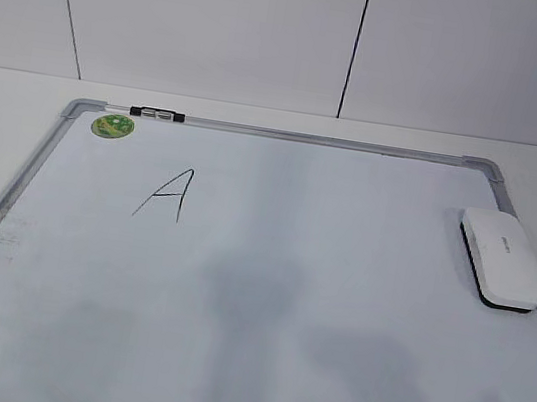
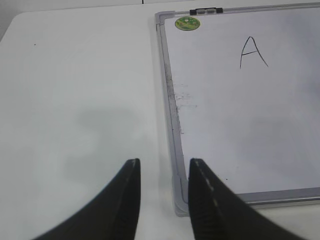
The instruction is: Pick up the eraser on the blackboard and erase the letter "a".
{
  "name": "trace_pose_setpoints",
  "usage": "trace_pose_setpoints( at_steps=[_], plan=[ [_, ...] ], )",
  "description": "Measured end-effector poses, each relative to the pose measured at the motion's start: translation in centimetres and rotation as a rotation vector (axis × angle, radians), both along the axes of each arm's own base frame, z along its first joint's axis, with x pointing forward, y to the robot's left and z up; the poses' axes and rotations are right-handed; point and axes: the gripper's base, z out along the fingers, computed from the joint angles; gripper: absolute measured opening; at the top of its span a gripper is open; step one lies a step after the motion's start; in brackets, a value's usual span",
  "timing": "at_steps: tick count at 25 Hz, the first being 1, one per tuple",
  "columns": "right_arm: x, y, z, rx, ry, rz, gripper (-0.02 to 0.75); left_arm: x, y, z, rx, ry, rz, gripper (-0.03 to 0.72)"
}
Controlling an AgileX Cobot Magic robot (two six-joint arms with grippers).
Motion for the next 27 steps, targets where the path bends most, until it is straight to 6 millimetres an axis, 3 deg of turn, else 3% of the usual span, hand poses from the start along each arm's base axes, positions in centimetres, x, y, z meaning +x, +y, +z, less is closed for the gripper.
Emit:
trace_pose_setpoints(
  at_steps=[27],
  plan=[
    [0.0,0.0,0.0,0.0,0.0,0.0,0.558,0.0,0.0,0.0,0.0,0.0,0.0,0.245]
  ],
)
